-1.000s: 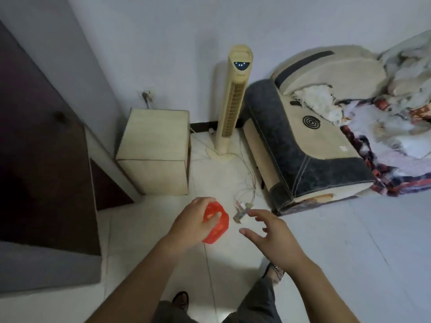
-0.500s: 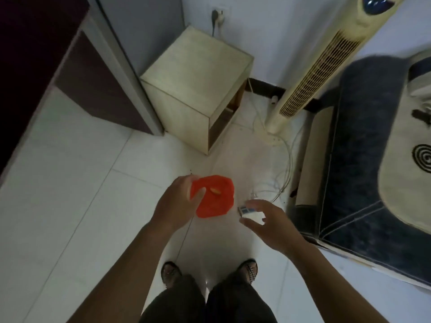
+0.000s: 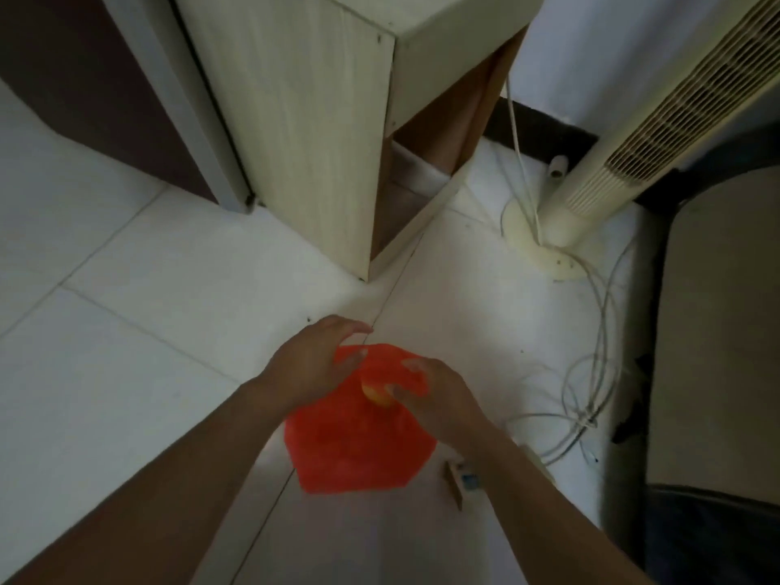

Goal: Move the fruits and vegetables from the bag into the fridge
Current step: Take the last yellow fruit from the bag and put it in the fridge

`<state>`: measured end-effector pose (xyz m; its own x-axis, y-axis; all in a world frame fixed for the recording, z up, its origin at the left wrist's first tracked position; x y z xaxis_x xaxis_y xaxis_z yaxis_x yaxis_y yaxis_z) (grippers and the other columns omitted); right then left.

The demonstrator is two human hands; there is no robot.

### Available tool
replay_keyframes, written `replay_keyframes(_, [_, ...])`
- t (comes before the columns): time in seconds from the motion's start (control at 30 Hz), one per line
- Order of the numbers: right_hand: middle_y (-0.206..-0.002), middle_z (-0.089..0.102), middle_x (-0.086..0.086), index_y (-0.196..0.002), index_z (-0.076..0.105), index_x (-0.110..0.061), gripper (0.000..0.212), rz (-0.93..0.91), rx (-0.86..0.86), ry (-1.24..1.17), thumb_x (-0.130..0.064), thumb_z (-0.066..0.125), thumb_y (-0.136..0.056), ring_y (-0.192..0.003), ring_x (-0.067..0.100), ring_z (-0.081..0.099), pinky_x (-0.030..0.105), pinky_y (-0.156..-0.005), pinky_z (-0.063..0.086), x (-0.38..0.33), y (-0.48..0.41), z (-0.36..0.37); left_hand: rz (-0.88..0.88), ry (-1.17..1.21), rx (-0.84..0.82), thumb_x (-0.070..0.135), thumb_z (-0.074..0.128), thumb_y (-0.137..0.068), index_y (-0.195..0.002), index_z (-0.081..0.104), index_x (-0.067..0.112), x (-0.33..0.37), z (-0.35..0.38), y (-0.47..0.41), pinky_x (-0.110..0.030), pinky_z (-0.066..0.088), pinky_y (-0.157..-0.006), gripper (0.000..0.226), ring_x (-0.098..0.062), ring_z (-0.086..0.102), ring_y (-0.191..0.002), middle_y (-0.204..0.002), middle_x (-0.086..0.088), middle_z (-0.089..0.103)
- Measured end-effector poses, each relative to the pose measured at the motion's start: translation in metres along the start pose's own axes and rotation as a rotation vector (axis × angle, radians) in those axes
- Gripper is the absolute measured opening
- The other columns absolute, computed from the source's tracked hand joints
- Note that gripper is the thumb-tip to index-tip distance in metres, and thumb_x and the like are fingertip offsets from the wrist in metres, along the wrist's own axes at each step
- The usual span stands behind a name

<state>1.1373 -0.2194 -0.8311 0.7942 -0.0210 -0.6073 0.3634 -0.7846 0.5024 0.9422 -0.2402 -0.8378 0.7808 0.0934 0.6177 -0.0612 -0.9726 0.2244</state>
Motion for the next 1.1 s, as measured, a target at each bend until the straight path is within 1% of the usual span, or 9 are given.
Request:
replay_keyframes(0.07, [-0.115, 0.058, -0.003, -0.119, 0.057, -0.02, 0.039, -0.027, 0.002, 0.03, -0.041, 0.06, -0.086, -0.102, 0.009, 0.054, 0.01, -0.079, 0.033, 0.023, -0.04, 0.021, 0.059, -0.04, -0.049, 0.053, 0.04, -0.086, -0.128, 0.049, 0.036, -0.029, 0.028, -0.024, -0.02, 0.035, -0.094, 0.047, -0.008, 0.047, -0.119, -0.131, 0.009, 0.05])
replay_keyframes(0.2, [-0.109, 0.062, 0.001, -0.11, 0.059, -0.024, 0.047, -0.068, 0.054, 0.08, -0.059, 0.051, -0.079, -0.097, 0.018, 0.061, 0.033, -0.085, 0.05, 0.062, -0.097, 0.061, 0.125, -0.098, -0.084, 0.053, 0.04, -0.086, -0.132, 0.045, 0.035, -0.071, 0.073, -0.051, -0.021, 0.034, -0.095, 0.049, -0.007, 0.045, -0.121, -0.135, 0.01, 0.047])
replay_keyframes(0.37, [-0.115, 0.061, -0.001, -0.115, 0.057, -0.03, 0.049, -0.094, 0.1, 0.068, -0.062, 0.048, -0.079, -0.101, 0.018, 0.06, 0.041, -0.094, 0.046, 0.082, -0.117, 0.082, 0.158, -0.012, -0.026, 0.062, 0.036, -0.082, -0.131, 0.046, 0.034, -0.096, 0.106, -0.049, -0.015, 0.032, -0.09, 0.057, -0.001, 0.047, -0.114, -0.129, 0.013, 0.049])
replay_keyframes(0.47, [-0.111, 0.066, -0.002, -0.118, 0.058, -0.031, 0.047, -0.112, 0.105, 0.05, -0.057, 0.048, -0.08, -0.1, 0.016, 0.061, 0.036, -0.094, 0.047, 0.09, -0.116, 0.088, 0.152, 0.002, -0.006, 0.066, 0.03, -0.075, -0.132, 0.046, 0.032, -0.107, 0.115, -0.037, -0.017, 0.035, -0.095, 0.068, -0.002, 0.046, -0.115, -0.131, 0.011, 0.05])
replay_keyframes(0.6, [-0.128, 0.056, 0.001, -0.129, 0.049, -0.018, 0.049, -0.061, 0.032, 0.056, -0.048, 0.049, -0.09, -0.116, 0.017, 0.052, 0.031, -0.101, 0.039, 0.095, -0.109, 0.096, 0.139, -0.078, -0.067, 0.069, 0.025, -0.072, -0.138, 0.04, 0.031, -0.119, 0.128, -0.026, -0.015, 0.025, -0.101, 0.078, -0.003, 0.037, -0.126, -0.142, 0.009, 0.042])
replay_keyframes(0.77, [-0.12, 0.06, 0.004, -0.122, 0.053, -0.016, 0.041, -0.062, -0.063, 0.075, -0.044, 0.046, -0.094, -0.109, 0.019, 0.055, 0.028, -0.094, 0.04, 0.103, -0.1, 0.101, 0.119, -0.136, -0.137, 0.072, 0.02, -0.068, -0.142, 0.035, 0.027, -0.125, 0.137, -0.027, -0.013, 0.018, -0.104, 0.087, -0.008, 0.034, -0.134, -0.147, 0.005, 0.038])
replay_keyframes(0.9, [-0.123, 0.058, 0.005, -0.125, 0.051, -0.015, 0.042, -0.065, -0.09, 0.088, -0.043, 0.043, -0.095, -0.112, 0.02, 0.054, 0.028, -0.095, 0.039, 0.109, -0.088, 0.101, 0.135, -0.164, -0.181, 0.07, 0.026, -0.074, -0.144, 0.029, 0.027, -0.12, 0.147, -0.015, -0.012, 0.014, -0.105, 0.082, -0.009, 0.031, -0.136, -0.149, 0.006, 0.033])
replay_keyframes(1.0, [-0.126, 0.058, 0.001, -0.127, 0.051, -0.018, 0.047, -0.167, 0.025, 0.105, -0.049, 0.045, -0.092, -0.115, 0.018, 0.053, 0.028, -0.098, 0.039, 0.115, -0.086, 0.102, 0.145, -0.192, -0.224, 0.069, 0.027, -0.075, -0.146, 0.024, 0.028, -0.12, 0.148, -0.008, -0.014, 0.013, -0.106, 0.082, -0.009, 0.026, -0.138, -0.151, 0.005, 0.029])
replay_keyframes(1.1, [-0.123, 0.059, -0.003, -0.122, 0.055, -0.021, 0.041, -0.358, 0.19, 0.135, -0.045, 0.048, -0.09, -0.111, 0.008, 0.051, 0.011, -0.093, 0.03, 0.113, -0.078, 0.096, 0.18, -0.208, -0.2, 0.066, 0.02, -0.07, -0.145, 0.026, 0.028, -0.118, 0.139, -0.003, -0.018, 0.015, -0.107, 0.085, -0.014, 0.027, -0.139, -0.151, 0.002, 0.031])
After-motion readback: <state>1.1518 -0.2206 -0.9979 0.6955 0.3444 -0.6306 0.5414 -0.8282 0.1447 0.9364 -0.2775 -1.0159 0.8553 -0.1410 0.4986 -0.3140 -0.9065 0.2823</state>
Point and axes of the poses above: each hand's wrist, its own y-axis away from the middle knuckle, its own z-axis out of the palm, x = y × z, the point moved 1 cm from there along -y, towards the middle knuckle
